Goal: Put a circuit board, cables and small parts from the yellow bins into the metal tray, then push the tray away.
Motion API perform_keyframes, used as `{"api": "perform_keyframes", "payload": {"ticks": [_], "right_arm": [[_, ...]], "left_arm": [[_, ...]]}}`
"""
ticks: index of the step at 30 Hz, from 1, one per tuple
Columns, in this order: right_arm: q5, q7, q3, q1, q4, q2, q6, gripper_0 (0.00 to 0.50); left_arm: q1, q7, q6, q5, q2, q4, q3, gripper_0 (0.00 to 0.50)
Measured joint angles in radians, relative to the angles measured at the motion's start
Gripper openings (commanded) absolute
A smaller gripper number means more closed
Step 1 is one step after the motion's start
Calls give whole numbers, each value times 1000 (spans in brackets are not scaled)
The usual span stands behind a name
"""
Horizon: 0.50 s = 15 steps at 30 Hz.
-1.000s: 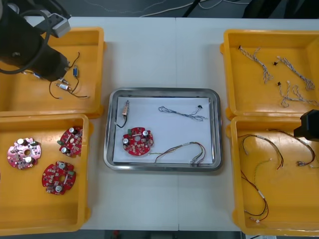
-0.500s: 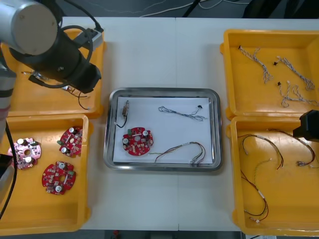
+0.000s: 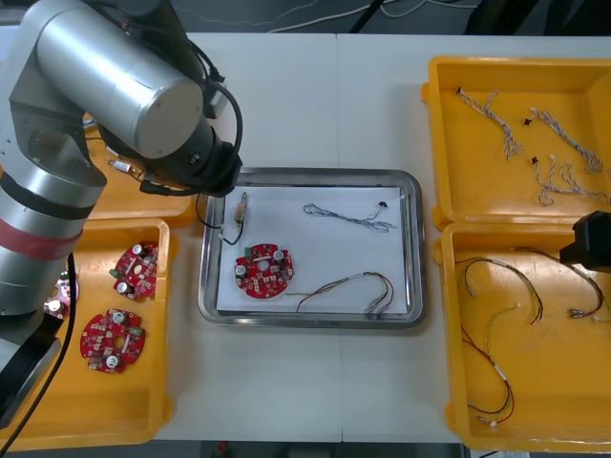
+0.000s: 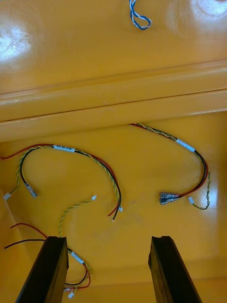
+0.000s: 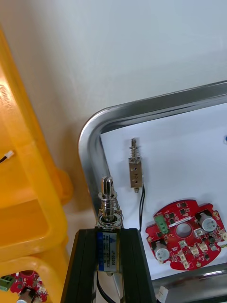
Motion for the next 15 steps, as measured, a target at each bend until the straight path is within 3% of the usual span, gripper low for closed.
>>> {"api": "perform_keyframes", "payload": {"ticks": [15], "right_arm": [[0, 0, 0, 0, 0, 0, 0, 500]], "left_arm": [[2, 20, -117, -88, -49, 34, -145, 0]]}}
